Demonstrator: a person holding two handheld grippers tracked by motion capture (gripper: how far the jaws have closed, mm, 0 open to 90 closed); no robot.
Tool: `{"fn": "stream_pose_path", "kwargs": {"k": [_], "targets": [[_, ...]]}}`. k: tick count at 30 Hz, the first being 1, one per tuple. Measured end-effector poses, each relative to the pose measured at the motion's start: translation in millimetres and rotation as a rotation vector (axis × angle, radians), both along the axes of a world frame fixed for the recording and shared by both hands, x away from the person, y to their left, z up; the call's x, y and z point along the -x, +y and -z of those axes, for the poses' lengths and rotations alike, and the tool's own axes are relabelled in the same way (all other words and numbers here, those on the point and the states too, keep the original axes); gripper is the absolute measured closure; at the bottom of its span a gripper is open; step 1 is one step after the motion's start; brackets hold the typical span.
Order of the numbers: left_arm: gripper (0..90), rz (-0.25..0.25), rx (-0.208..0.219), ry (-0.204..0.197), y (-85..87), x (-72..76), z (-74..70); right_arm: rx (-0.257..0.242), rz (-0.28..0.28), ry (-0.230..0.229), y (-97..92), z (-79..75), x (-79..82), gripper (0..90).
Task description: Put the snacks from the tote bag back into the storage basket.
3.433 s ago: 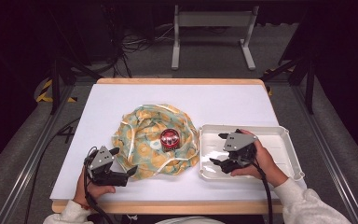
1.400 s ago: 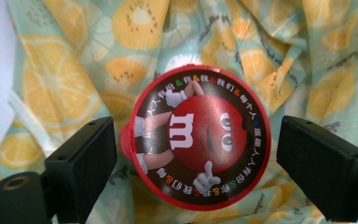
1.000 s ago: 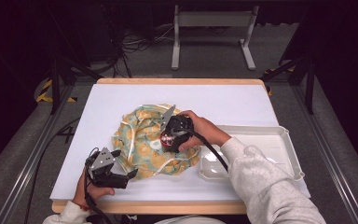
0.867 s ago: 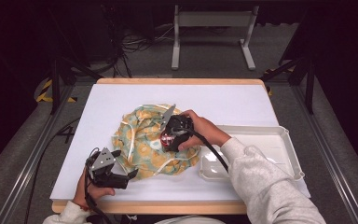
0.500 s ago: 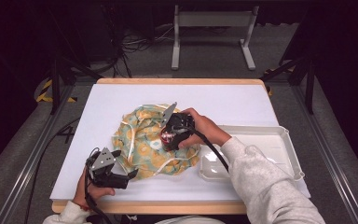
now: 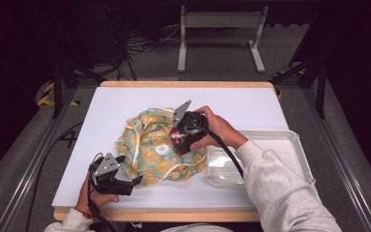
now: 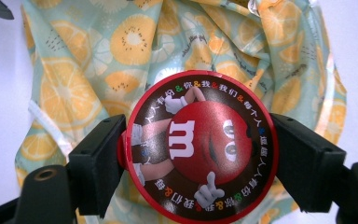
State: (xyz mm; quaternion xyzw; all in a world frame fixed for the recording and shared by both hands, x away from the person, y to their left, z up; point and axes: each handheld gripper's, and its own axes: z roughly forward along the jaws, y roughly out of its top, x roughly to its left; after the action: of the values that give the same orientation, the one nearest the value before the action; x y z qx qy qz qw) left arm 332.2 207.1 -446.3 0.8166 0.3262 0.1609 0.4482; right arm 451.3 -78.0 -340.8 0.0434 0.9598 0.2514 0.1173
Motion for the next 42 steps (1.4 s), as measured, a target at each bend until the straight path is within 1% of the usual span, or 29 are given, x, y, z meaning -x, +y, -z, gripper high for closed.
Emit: {"fn": "stream_pose_path", "kwargs": {"k": [2,6,8,13,15,19,20,21,22,26,27,31,33,35,37,40,42], "targets": [[4.4,0.001,0.001,0.005,0.0,0.1,0.1,-0.02,0.008,-0.006,-3.7,-4.4,1.7,23.8],[4.4,0.0,-0.001,0.001,0.3,0.1,0.1,-0.024,0.01,-0.01,-8.4,-9.2,4.1,23.8],[4.5,0.0,0.0,0.001,0.5,-0.2,0.2,-0.045,0.017,-0.016,-14.5,-15.2,6.8,23.8],[4.5,-0.004,0.0,0.004,0.5,-0.2,0.4,-0.058,0.026,-0.022,-23.6,-21.8,9.3,23.8],[4.5,-0.003,0.002,0.003,0.8,-0.3,0.3,-0.056,0.026,-0.029,-27.9,-24.3,10.5,23.8],[4.6,-0.008,0.005,0.008,0.9,-0.5,0.6,-0.029,0.022,-0.036,-36.3,-27.0,14.0,23.8],[4.6,-0.008,0.001,0.006,0.8,-0.6,0.5,-0.028,0.019,-0.04,-37.7,-26.9,14.2,23.8],[4.6,-0.009,0.0,-0.003,0.9,-0.5,0.3,-0.021,0.026,-0.034,-39.7,-27.4,14.6,23.8],[4.7,-0.009,0.0,-0.004,1.1,-0.4,0.2,-0.024,0.023,-0.04,-41.2,-27.3,14.4,23.8],[4.7,-0.01,-0.002,-0.003,1.4,-0.7,0.2,-0.016,0.034,-0.03,-47.5,-27.8,16.4,23.8],[4.7,-0.01,-0.003,-0.002,1.2,-0.7,0.4,-0.016,0.029,-0.036,-48.8,-28.2,16.8,23.8],[4.6,-0.009,-0.005,-0.005,1.5,-0.7,0.2,-0.013,0.024,-0.032,-56.4,-30.3,19.8,23.8],[4.7,-0.004,-0.008,-0.009,1.6,0.3,0.0,-0.019,0.019,-0.03,-60.8,-30.4,19.8,23.8],[4.7,-0.011,-0.001,-0.001,2.1,0.2,0.3,-0.005,0.017,-0.031,-65.7,-30.3,20.6,23.8],[4.7,-0.01,-0.002,-0.001,1.9,0.3,0.2,-0.005,0.023,-0.039,-69.7,-31.1,22.1,23.8],[4.8,-0.001,-0.002,-0.004,0.6,0.6,-0.4,-0.007,0.032,-0.039,-77.7,-31.8,23.2,23.8],[5.0,0.001,-0.001,0.002,-0.5,0.7,-0.1,-0.004,0.041,-0.044,-82.8,-31.5,23.2,23.8]]}}
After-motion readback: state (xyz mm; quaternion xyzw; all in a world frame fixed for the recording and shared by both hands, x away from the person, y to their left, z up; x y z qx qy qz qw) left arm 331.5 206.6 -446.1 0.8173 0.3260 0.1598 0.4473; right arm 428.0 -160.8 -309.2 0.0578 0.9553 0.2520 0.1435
